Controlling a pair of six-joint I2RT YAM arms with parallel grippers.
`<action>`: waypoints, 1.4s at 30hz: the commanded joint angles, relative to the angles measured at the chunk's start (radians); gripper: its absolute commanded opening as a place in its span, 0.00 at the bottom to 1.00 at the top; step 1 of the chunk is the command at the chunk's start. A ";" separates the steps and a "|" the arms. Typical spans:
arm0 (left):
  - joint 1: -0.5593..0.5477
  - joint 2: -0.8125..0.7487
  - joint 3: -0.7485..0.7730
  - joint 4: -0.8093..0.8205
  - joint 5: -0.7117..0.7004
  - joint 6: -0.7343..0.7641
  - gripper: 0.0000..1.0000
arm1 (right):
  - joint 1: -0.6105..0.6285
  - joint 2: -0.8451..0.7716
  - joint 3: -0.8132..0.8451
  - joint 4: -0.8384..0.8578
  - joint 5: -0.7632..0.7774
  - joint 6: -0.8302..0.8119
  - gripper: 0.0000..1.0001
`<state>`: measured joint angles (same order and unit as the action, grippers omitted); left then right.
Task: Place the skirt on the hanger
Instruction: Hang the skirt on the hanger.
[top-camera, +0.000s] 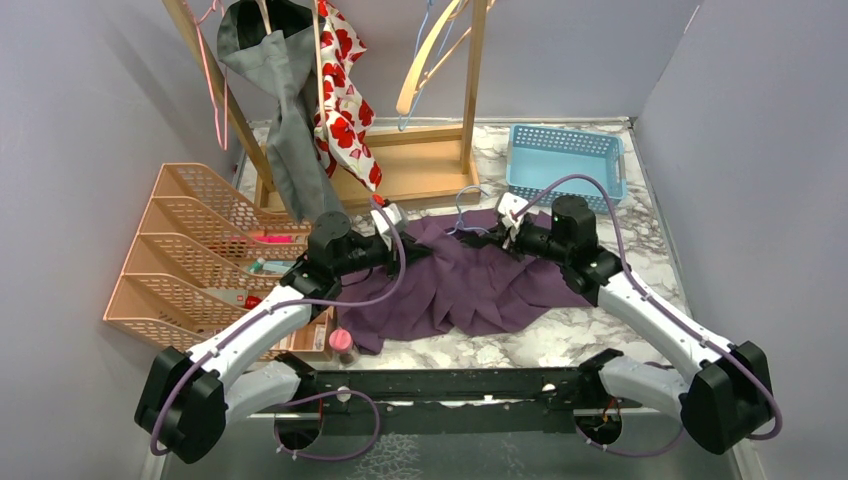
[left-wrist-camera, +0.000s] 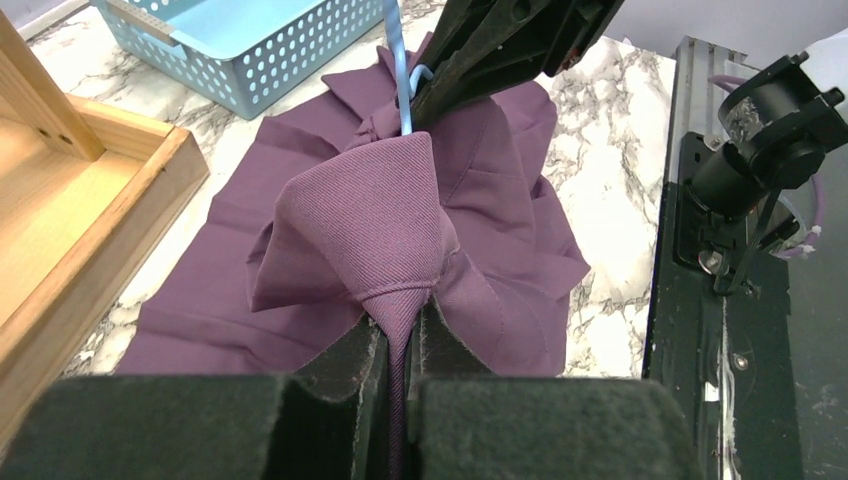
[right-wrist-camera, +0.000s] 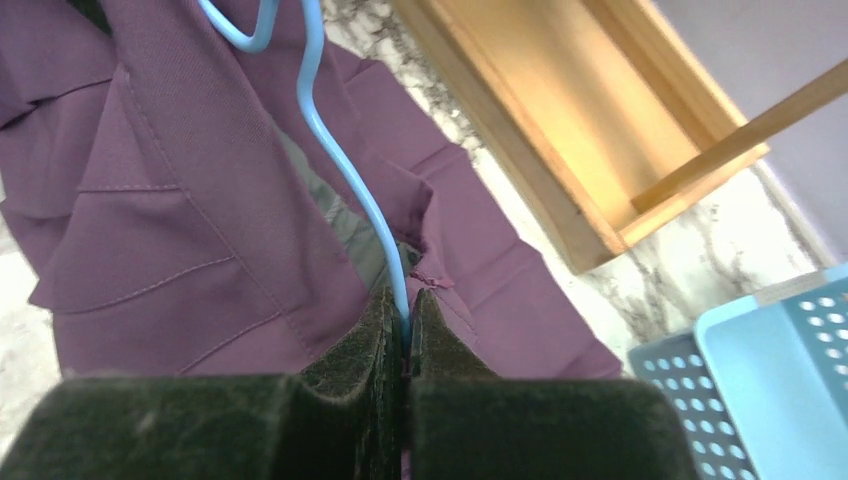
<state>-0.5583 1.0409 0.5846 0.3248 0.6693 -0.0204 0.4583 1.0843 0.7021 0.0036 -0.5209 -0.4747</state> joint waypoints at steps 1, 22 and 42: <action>-0.005 -0.037 0.056 -0.062 -0.030 0.014 0.08 | -0.009 -0.061 -0.016 0.205 0.185 0.026 0.01; 0.081 -0.127 0.321 -0.692 -0.279 0.096 0.35 | -0.009 -0.276 0.187 0.033 0.261 -0.091 0.01; 0.082 -0.089 0.826 -0.642 -0.073 0.105 0.56 | -0.009 -0.221 0.469 -0.146 0.075 -0.156 0.01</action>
<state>-0.4835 0.9009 1.3346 -0.3798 0.5529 0.1116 0.4561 0.8551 1.0939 -0.1787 -0.3801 -0.6178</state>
